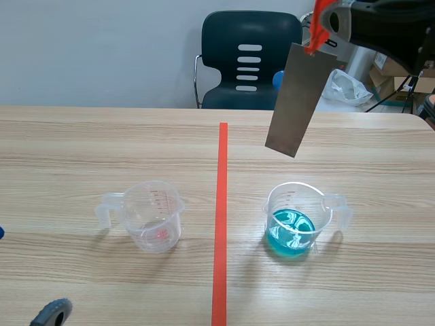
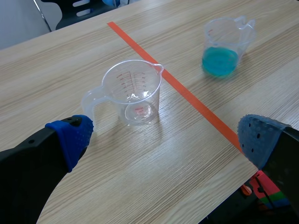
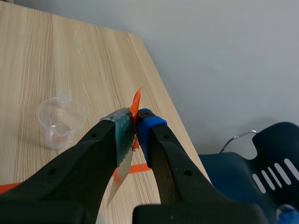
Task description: Do the redox reaction experiment
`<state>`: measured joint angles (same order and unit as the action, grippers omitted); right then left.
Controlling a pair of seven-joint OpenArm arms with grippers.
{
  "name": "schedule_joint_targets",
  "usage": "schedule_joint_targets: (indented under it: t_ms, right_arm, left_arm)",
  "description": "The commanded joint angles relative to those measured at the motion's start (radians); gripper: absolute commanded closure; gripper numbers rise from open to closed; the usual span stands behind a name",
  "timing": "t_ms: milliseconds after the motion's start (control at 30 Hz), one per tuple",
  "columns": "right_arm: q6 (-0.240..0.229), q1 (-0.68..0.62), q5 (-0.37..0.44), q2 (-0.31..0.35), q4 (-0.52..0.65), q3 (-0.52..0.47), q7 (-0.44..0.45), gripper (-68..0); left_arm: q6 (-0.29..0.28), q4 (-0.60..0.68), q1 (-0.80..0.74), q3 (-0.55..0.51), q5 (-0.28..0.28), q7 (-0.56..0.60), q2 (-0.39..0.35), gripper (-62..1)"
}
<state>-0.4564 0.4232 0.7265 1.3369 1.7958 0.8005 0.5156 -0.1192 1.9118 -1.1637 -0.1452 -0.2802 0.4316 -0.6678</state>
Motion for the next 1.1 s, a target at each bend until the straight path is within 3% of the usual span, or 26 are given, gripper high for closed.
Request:
schedule_joint_targets:
  t_ms: [0, 367, 600, 1067]
  right_arm:
    - [0.003, 0.025, 0.015, 0.022, 0.014, -0.004, 0.006, -0.9]
    - [-0.017, 0.023, 0.003, 0.077, 0.014, -0.004, -0.054, -0.9]
    - [-0.069, 0.023, -0.008, 0.087, 0.014, -0.004, -0.084, -0.9]
    - [-0.069, 0.022, -0.042, 0.104, 0.014, -0.004, -0.092, -0.9]
  left_arm:
    - [0.001, 0.013, -0.005, -0.002, -0.003, 0.018, 0.003, -62.3]
    - [0.001, 0.013, -0.005, -0.002, -0.003, 0.018, 0.003, -62.3]
    - [0.001, 0.013, -0.005, -0.002, -0.003, 0.018, 0.003, -62.3]
    - [0.001, 0.013, -0.002, -0.002, -0.003, 0.021, 0.003, -62.3]
